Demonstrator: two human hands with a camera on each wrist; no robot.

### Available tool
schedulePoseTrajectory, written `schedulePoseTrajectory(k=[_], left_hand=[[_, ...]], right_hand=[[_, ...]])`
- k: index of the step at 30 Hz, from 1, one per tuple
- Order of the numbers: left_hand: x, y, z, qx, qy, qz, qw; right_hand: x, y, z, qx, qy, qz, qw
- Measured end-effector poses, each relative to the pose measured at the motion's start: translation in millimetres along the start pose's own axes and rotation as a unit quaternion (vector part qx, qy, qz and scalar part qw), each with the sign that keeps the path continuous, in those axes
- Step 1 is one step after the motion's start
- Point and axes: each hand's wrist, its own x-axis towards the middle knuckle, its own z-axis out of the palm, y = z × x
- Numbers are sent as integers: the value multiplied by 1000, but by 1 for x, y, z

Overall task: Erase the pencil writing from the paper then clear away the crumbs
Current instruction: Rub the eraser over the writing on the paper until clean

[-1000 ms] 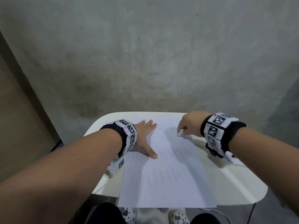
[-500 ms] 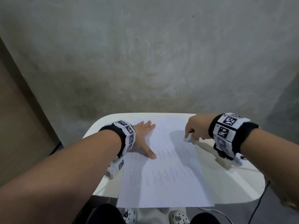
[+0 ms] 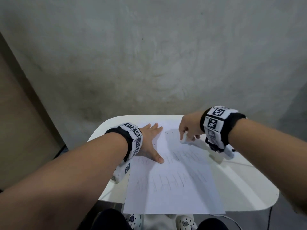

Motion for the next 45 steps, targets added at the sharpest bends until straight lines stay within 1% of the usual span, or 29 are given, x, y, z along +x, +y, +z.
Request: schedulePoseTrajectory(k=[1,2,3,5,6,7,8,12,13,14,17,18,19,22,24,26,28,29,31,33,35,38,40,41,42,45], left_hand=[[0,0,0,1,1,-1,1000],[0,0,0,2,4,-2,1000],[-1,1,0,4,5,-1,1000],[-1,1,-1,2,4,2,1000],[-1,1,-1,-1,3,1,1000],[0,0,-1,-3,4,0,1000],[0,0,-1,-3,5,0,1000],[-1,2,1,5,9,-1,1000],[-2,3,0,7,12,-2,1000],[-3,3,0,7,13,-2,1000],[-3,2,-1,-1,10,2,1000],[-3,1,-1,-3,8,3,1000],[-3,1,-1,-5,7,3,1000],[-3,1,0,-10,7,0,1000],[-4,2,0,-12,11,0,1000],[-5,3,0,-13,14,1,1000],[-5,3,0,-10,15,-1,1000],[-5,2,0,-8,13,-1,1000],[-4,1,0,-2,9,-2,1000],[-5,2,0,3,9,-2,1000],[-5,3,0,3,9,-2,1000],[-4,2,0,3,8,-1,1000],[-3,1,0,7,7,0,1000],[-3,1,0,7,6,0,1000],[-3,1,0,6,4,0,1000],[-2,1,-2,6,-3,-1,1000]], right_hand=[[-1,2,-3,7,-20,-1,1000],[1,-1,-7,2,-23,-3,1000],[5,-7,-9,-10,-5,-8,1000],[12,-21,-8,-24,74,-20,997],[15,-25,-6,-19,100,-24,994],[15,-27,-2,-20,106,-27,994],[14,-26,2,-28,95,-26,995],[-3,-13,5,-59,6,4,998],[-3,-13,3,-66,5,6,998],[-3,-14,2,-67,23,3,998],[1,-17,9,-61,143,-24,988],[0,-16,15,-60,163,-32,984],[-5,-13,22,-59,168,-37,983],[-33,4,41,-76,140,-18,987],[-54,10,50,-93,96,-1,991],[-64,11,49,-82,51,12,995],[-56,5,35,-71,30,12,997],[-48,1,28,-65,43,9,997],[-34,-7,22,-47,107,1,993],[-31,-10,28,-44,147,-9,988],[-45,-7,41,-50,145,-9,988],[-71,0,56,-51,88,5,995],[-75,0,53,-40,51,13,998],[-71,-2,47,-39,45,13,998],[-63,-5,41,-39,56,9,998],[-37,-14,27,-38,144,-6,989]])
